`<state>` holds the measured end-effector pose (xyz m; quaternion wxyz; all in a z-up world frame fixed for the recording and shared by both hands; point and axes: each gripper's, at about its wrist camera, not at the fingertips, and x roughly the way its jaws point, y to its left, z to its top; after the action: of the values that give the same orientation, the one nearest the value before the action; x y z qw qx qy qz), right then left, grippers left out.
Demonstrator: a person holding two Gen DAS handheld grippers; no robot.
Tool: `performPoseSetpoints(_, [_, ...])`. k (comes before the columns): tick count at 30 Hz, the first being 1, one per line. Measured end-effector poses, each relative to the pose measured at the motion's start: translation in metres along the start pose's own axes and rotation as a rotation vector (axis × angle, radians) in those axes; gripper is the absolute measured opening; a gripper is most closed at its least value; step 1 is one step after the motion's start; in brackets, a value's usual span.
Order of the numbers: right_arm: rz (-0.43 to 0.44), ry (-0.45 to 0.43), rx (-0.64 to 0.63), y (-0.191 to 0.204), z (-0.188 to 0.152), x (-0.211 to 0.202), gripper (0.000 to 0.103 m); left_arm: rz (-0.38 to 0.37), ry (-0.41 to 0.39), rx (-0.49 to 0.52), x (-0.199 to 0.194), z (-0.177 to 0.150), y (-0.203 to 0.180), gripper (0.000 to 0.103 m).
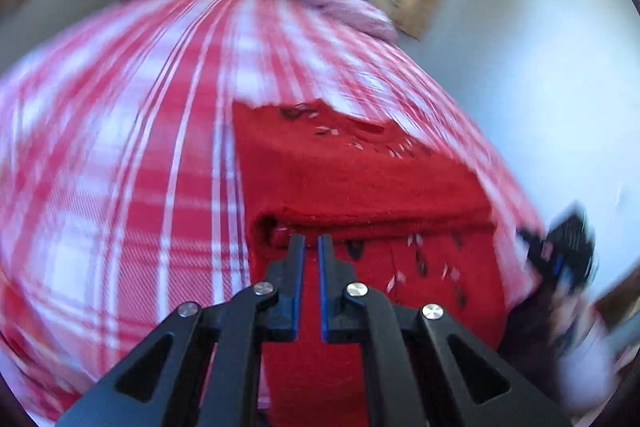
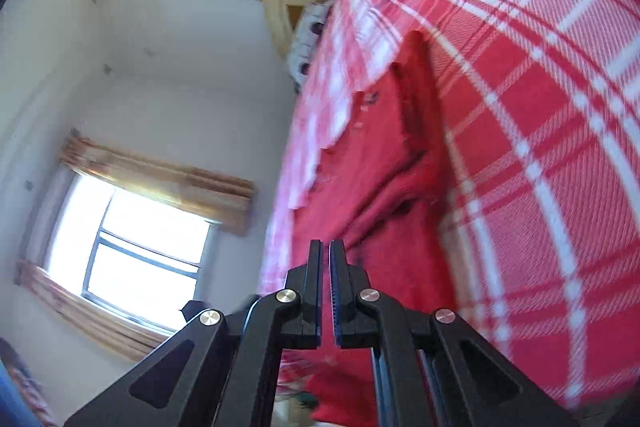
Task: Fold small clothes
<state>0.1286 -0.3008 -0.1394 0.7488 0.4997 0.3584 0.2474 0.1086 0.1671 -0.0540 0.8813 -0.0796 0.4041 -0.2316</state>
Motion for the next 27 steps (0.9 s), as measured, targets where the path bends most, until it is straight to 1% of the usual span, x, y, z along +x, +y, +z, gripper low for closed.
performPoseSetpoints(1, [-0.027,0.025,-0.025,0.003,-0.002,0.002,0.003,-0.014,0.009,0.042,-0.004,-0.006,-0.001,0.008])
performPoseSetpoints(2, [-0.052,0.058,-0.065,0.010,-0.006,0.001,0.004,-0.031,0.032,0.071,-0.007,-0.015,0.000,0.019])
performPoseSetpoints(3, [-0.086,0.092,-0.101,0.016,-0.013,-0.001,0.004,-0.042,0.066,0.077,-0.007,-0.024,0.003,0.026])
performPoseSetpoints(4, [-0.124,0.124,-0.128,0.019,-0.021,-0.003,0.004,-0.041,0.095,0.069,-0.007,-0.034,0.005,0.045])
performPoseSetpoints(5, [-0.168,0.167,-0.149,0.022,-0.033,-0.006,0.006,-0.036,0.127,0.043,-0.008,-0.052,0.011,0.062])
performPoseSetpoints(6, [-0.202,0.201,-0.154,0.021,-0.045,-0.011,0.018,-0.035,0.153,0.018,-0.007,-0.065,0.017,0.066])
performPoseSetpoints(7, [-0.226,0.217,-0.148,0.017,-0.056,-0.016,0.031,-0.034,0.182,-0.007,-0.005,-0.076,0.021,0.068])
performPoseSetpoints(8, [-0.253,0.218,-0.124,0.009,-0.074,-0.025,0.066,-0.033,0.235,-0.049,0.001,-0.095,0.020,0.068])
performPoseSetpoints(9, [-0.269,0.201,-0.099,0.001,-0.088,-0.033,0.087,-0.035,0.272,-0.080,0.009,-0.104,0.020,0.068])
performPoseSetpoints(10, [-0.275,0.185,-0.080,-0.006,-0.098,-0.039,0.087,-0.041,0.309,-0.108,0.013,-0.115,0.021,0.068])
performPoseSetpoints(11, [-0.283,0.200,-0.053,-0.016,-0.109,-0.041,0.087,-0.058,0.357,-0.136,0.020,-0.129,0.021,0.068])
performPoseSetpoints(13, [-0.313,0.245,-0.006,-0.033,-0.126,-0.041,0.087,-0.057,0.419,-0.149,0.031,-0.142,0.016,0.068])
performPoseSetpoints(16, [-0.308,0.281,0.001,-0.042,-0.149,-0.038,0.087,-0.065,0.449,-0.176,0.042,-0.151,0.009,0.068])
performPoseSetpoints(18, [-0.282,0.330,-0.015,-0.039,-0.162,-0.028,0.087,-0.114,0.464,-0.219,0.044,-0.159,0.005,0.068])
performPoseSetpoints(19, [-0.282,0.341,-0.043,-0.034,-0.168,-0.022,0.087,-0.138,0.476,-0.232,0.046,-0.164,0.002,0.069])
performPoseSetpoints(20, [-0.297,0.337,-0.088,-0.028,-0.171,-0.016,0.086,-0.121,0.464,-0.213,0.046,-0.167,-0.005,0.070])
performPoseSetpoints(21, [-0.303,0.330,-0.126,-0.021,-0.170,-0.007,0.075,-0.106,0.439,-0.182,0.042,-0.169,-0.009,0.070])
performPoseSetpoints(22, [-0.295,0.332,-0.138,-0.019,-0.171,-0.004,0.063,-0.098,0.429,-0.159,0.040,-0.171,-0.013,0.070])
performPoseSetpoints(23, [-0.283,0.351,-0.118,-0.020,-0.171,0.001,0.030,-0.088,0.421,-0.148,0.038,-0.170,-0.015,0.068])
performPoseSetpoints(24, [-0.281,0.375,-0.102,-0.026,-0.179,0.001,0.016,-0.084,0.416,-0.154,0.038,-0.170,-0.015,0.066])
performPoseSetpoints(25, [-0.288,0.394,-0.108,-0.027,-0.182,0.008,0.016,-0.083,0.412,-0.164,0.037,-0.169,-0.014,0.055])
performPoseSetpoints(26, [-0.298,0.395,-0.137,-0.024,-0.185,0.010,0.015,-0.087,0.397,-0.184,0.035,-0.167,-0.009,0.039])
performPoseSetpoints(27, [-0.288,0.392,-0.144,-0.024,-0.188,0.011,0.013,-0.102,0.384,-0.207,0.035,-0.164,-0.003,0.029])
